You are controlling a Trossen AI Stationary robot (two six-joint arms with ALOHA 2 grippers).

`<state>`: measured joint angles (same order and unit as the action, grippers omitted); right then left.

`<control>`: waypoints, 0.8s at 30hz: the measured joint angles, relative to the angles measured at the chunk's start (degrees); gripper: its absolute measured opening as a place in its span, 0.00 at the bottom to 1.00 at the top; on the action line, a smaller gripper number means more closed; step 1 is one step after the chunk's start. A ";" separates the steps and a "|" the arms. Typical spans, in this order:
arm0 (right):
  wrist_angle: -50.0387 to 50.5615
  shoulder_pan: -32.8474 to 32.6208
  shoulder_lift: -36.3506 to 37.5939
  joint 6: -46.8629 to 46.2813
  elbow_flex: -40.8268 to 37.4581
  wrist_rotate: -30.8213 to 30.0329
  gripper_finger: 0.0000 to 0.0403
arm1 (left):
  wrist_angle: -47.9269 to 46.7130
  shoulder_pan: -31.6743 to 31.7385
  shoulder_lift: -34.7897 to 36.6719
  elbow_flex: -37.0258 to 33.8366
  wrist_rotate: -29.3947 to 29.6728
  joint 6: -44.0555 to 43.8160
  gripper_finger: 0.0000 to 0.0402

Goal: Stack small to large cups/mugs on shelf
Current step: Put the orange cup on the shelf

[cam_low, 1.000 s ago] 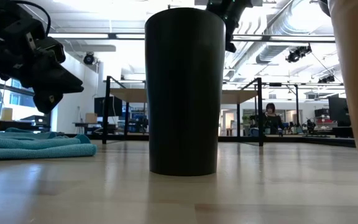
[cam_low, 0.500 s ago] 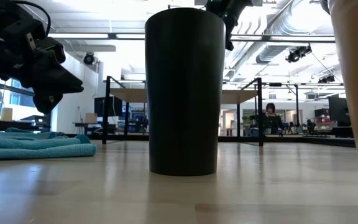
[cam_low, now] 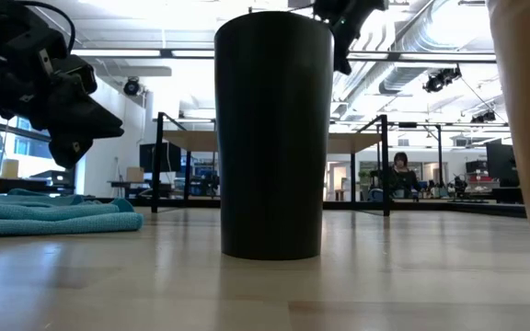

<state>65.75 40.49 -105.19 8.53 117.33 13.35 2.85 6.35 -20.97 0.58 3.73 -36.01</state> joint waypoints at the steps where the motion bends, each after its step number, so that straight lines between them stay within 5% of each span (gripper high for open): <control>1: -1.44 0.06 0.71 -0.20 -1.83 0.02 0.00 | 0.00 0.00 0.00 0.00 0.00 -0.04 0.14; 24: 1.39 2.82 3.34 0.49 -5.72 -3.46 0.00 | 0.11 0.02 0.00 0.00 2.80 -0.49 0.14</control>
<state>67.14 43.31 -101.84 9.02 111.61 9.89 2.96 6.37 -20.97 0.58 6.52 -36.50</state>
